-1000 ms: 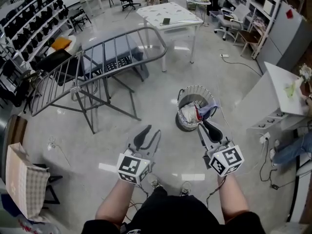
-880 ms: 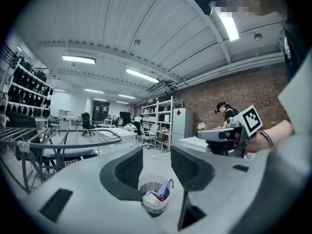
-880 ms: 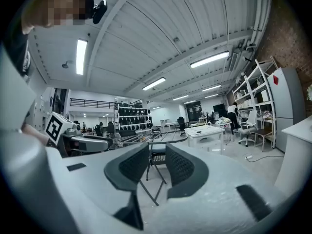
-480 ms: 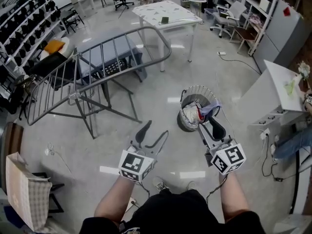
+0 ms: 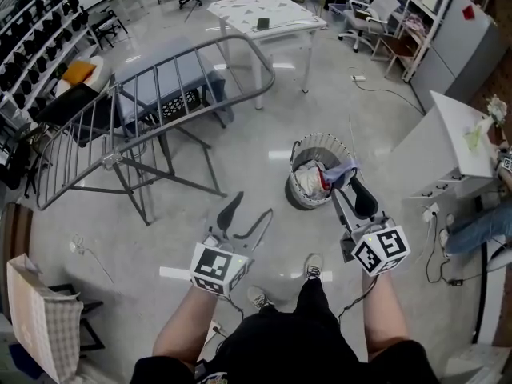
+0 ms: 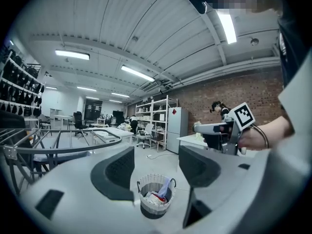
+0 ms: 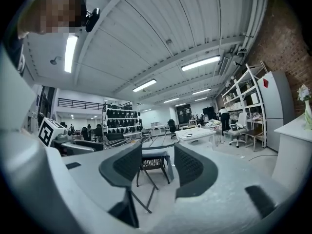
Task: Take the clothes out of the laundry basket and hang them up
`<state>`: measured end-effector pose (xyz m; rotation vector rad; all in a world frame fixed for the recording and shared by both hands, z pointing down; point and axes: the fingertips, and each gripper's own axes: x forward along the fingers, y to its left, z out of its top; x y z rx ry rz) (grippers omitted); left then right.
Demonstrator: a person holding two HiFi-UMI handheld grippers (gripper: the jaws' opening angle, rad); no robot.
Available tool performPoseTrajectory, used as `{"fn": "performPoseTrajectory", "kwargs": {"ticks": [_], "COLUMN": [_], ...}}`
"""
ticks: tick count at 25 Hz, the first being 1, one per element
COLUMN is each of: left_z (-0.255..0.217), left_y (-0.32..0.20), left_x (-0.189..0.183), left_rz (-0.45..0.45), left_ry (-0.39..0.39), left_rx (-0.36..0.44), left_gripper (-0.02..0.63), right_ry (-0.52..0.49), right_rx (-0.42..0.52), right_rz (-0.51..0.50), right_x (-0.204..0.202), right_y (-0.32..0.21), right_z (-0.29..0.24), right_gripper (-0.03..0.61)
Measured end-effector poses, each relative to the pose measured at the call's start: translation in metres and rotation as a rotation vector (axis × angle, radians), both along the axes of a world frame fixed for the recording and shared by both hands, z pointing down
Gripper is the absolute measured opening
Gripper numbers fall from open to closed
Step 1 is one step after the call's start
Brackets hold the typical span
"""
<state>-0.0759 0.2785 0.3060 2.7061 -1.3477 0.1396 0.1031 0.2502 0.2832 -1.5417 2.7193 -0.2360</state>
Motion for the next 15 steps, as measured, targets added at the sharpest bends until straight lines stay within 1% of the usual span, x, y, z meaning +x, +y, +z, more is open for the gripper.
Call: {"fn": "performPoseTrajectory", "kwargs": {"ticks": [3, 6, 10, 15], "left_z": [0.001, 0.008, 0.014, 0.019], "left_y": [-0.015, -0.032, -0.062, -0.101], "left_x": [0.007, 0.024, 0.062, 0.118], "left_rz": [-0.018, -0.035, -0.049, -0.057], "left_ry": [-0.002, -0.008, -0.019, -0.027], "left_rx": [-0.004, -0.017, -0.03, -0.039], "left_gripper": [0.264, 0.265, 0.267, 0.267], "right_ry": [-0.009, -0.02, -0.037, -0.058], "right_rx": [0.0, -0.009, -0.021, -0.032], "right_rz": [-0.004, -0.018, -0.044, -0.067], "right_x": [0.013, 0.029, 0.06, 0.11], "right_y": [-0.019, -0.041, -0.076, -0.121], "right_z": [0.001, 0.007, 0.016, 0.026], "right_gripper": [0.207, 0.207, 0.207, 0.207]}}
